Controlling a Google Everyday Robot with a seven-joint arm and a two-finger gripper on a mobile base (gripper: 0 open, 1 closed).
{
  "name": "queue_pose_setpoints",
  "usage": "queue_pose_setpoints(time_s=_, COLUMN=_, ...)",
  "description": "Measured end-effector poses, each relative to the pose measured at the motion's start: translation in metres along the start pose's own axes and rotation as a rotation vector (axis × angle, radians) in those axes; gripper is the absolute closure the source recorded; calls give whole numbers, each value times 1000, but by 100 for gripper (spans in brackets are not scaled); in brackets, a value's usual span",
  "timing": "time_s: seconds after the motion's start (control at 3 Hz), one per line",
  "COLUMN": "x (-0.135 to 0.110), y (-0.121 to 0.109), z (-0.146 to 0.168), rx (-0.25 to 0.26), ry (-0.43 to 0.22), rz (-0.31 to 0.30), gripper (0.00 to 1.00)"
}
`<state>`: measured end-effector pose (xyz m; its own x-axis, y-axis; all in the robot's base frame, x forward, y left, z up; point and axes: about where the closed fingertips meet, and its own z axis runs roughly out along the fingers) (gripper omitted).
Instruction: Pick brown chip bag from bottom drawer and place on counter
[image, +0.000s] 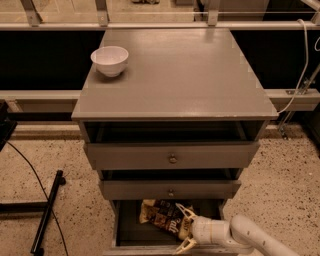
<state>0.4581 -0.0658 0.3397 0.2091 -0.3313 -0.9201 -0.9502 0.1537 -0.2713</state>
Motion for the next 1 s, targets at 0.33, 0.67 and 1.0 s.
queue_pose_setpoints(time_s=0.33, x=14, y=0, z=1, rx=23, ry=49, rz=36, gripper=0)
queue_pose_setpoints(time_s=0.67, x=36, y=-2, z=1, rx=75, ry=143, rz=98, gripper=0)
queue_pose_setpoints(time_s=1.0, x=60, y=-6, z=3, rx=82, ry=210, rz=132, gripper=0)
